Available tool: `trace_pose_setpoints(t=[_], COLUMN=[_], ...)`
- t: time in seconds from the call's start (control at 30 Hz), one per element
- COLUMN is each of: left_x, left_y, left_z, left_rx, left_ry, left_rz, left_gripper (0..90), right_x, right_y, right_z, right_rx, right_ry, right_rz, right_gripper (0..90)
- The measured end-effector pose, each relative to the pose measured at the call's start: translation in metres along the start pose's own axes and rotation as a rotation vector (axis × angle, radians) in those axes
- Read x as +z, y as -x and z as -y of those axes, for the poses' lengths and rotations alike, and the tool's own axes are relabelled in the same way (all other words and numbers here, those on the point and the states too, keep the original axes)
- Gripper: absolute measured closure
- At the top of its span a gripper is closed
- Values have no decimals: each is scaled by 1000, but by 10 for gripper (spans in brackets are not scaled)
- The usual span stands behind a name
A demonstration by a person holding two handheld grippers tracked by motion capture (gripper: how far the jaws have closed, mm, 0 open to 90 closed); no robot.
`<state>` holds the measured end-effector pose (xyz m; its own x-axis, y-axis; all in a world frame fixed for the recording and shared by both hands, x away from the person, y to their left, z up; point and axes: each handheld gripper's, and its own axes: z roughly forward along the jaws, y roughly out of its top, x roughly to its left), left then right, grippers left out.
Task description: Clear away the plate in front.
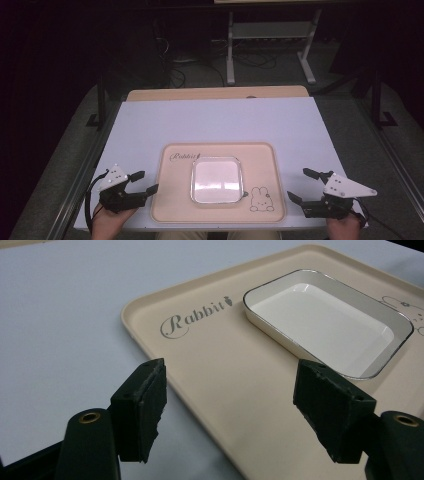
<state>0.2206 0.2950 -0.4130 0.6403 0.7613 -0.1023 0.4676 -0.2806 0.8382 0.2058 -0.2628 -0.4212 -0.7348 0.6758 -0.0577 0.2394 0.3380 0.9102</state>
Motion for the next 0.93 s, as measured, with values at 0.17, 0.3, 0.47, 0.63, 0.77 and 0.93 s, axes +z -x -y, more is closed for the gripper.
trace_pose_setpoints(t=[0.17, 0.3, 0.47, 0.63, 0.77, 0.93], left_x=[-6, -8, -9, -10, -7, -7], left_y=[-1, -2, 0, -1, -4, -11], left_z=[5, 10, 17, 18, 21, 23], left_rx=[-4, -4, -1, 5, 4, -24], left_ry=[0, 2, 15, 45, 28, 31], left_rz=[-8, -9, 5, 2, -8, -4], left_gripper=[289, 289, 286, 282, 280, 281], right_x=[0, 1, 2, 2, 2, 3], right_y=[0, 0, 0, 0, 0, -1], right_z=[0, 0, 0, 1, 1, 0], right_rx=[0, 0, -5, -6, -4, -8], right_ry=[-7, -11, -10, -11, -10, -10], right_rz=[0, -1, -5, -11, -16, -20], right_gripper=[130, 130, 130, 131, 130, 130])
